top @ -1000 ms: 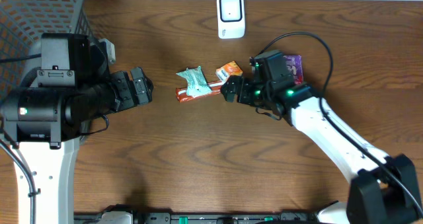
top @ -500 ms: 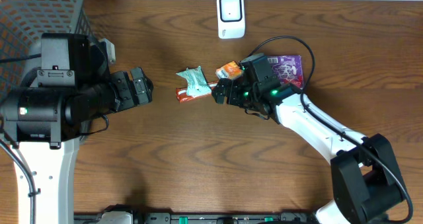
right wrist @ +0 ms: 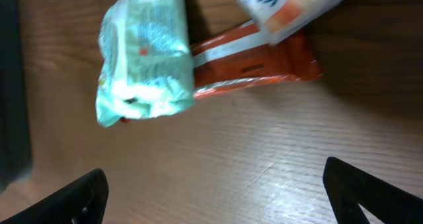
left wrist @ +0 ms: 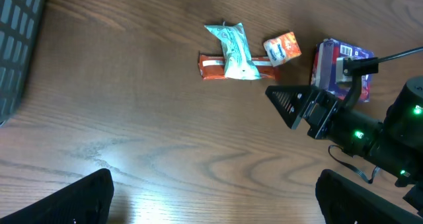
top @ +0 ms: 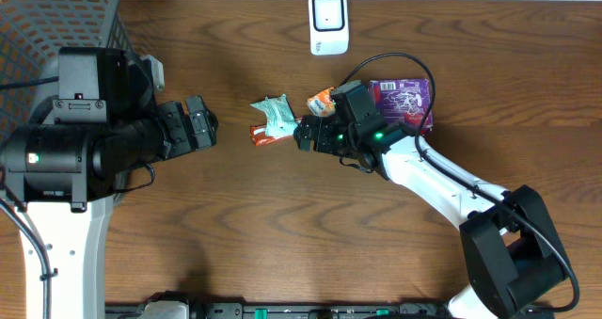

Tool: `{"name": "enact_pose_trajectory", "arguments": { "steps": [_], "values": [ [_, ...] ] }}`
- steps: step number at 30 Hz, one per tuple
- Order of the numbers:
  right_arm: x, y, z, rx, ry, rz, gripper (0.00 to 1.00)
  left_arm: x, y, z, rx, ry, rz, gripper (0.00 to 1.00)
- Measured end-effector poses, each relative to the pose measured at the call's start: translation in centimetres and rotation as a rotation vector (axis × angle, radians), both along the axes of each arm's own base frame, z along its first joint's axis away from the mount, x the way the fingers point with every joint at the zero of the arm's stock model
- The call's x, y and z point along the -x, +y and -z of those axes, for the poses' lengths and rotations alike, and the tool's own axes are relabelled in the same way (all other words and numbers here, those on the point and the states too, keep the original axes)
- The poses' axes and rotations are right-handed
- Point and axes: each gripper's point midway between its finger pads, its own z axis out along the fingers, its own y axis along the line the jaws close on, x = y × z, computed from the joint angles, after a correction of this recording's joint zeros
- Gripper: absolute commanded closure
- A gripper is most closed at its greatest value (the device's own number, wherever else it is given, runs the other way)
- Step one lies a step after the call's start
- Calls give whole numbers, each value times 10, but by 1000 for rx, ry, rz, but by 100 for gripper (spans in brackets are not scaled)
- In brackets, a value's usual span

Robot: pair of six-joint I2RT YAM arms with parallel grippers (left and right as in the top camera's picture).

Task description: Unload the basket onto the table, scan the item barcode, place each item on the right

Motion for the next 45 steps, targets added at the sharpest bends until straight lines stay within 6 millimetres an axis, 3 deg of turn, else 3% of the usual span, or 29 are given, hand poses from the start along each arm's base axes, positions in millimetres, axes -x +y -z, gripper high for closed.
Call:
{"name": "enact_pose_trajectory", "arguments": {
  "steps": [6, 11, 19, 25, 31, 45],
  "values": [
    [-17, -13, 0, 28, -34, 140, 7, 0, 0, 0, 0, 0, 0, 2],
    [-40, -8, -4, -8, -114, 197, 12, 0, 0, 0, 0, 0, 0, 2],
    [-67, -13, 18, -29, -145, 305, 12, 0, 0, 0, 0, 0, 0, 2],
    [-91, -36, 16, -81, -161, 377, 14, 0, 0, 0, 0, 0, 0, 2],
    [-89, -58, 27, -70, -86, 406, 15, 0, 0, 0, 0, 0, 0, 2],
    [-73, -40, 32, -76, -40, 316, 12, 0, 0, 0, 0, 0, 0, 2]
  ]
}}
